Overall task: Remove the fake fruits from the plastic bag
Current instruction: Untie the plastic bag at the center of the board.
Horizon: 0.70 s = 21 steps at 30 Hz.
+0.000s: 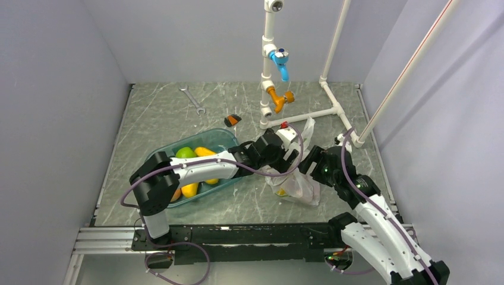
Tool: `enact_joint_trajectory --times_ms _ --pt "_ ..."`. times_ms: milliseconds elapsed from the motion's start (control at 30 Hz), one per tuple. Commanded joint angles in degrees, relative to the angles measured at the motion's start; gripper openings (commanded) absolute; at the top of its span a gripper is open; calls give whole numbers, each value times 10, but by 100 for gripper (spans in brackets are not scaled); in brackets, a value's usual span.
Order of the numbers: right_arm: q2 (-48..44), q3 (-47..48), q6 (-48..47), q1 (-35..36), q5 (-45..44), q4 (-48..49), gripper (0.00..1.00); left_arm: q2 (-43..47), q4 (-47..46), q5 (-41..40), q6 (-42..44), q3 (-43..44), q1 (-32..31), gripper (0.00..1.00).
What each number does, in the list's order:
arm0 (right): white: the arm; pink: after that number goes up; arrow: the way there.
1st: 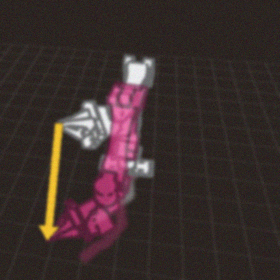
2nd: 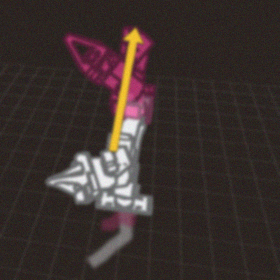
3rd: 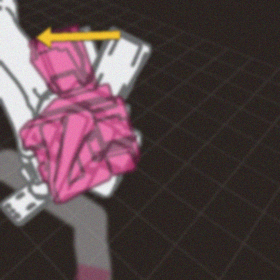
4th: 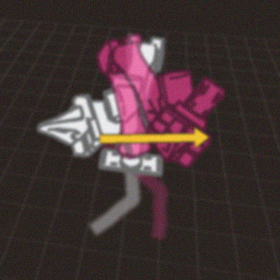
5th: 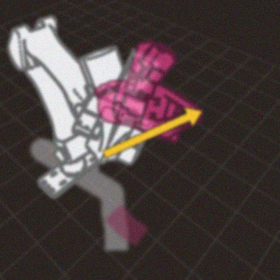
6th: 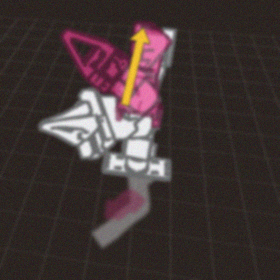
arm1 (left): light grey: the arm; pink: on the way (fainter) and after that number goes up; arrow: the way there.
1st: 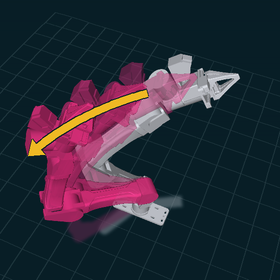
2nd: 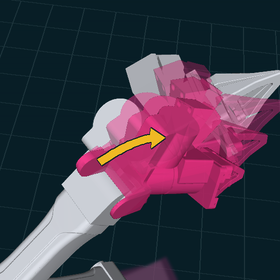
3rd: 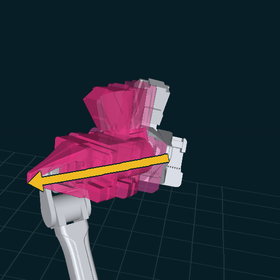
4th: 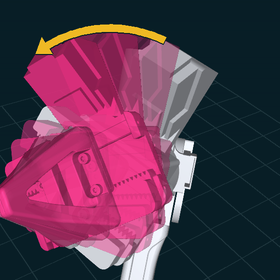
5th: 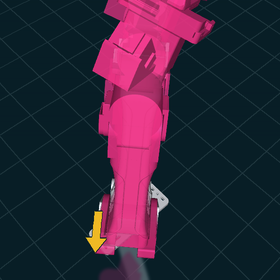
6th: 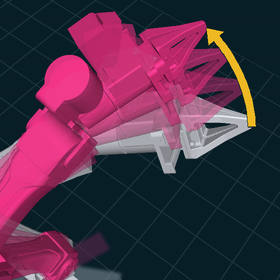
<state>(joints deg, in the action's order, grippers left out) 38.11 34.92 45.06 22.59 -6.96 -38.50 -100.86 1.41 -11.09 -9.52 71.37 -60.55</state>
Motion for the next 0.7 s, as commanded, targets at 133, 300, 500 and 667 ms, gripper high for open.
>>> enact_joint_trajectory --times_ms 133,300,500,667 --pt "64 29 -46 0 28 93 86 -5 -46 31 -10 7 11 55" --pt "91 32 -63 0 43 108 75 29 -74 84 -51 -28 35 4" --pt "78 25 -62 -1 34 100 74 53 -122 167 -113 -74 64 0" --pt "62 20 -75 0 31 120 75 65 -150 197 -147 -104 80 0"
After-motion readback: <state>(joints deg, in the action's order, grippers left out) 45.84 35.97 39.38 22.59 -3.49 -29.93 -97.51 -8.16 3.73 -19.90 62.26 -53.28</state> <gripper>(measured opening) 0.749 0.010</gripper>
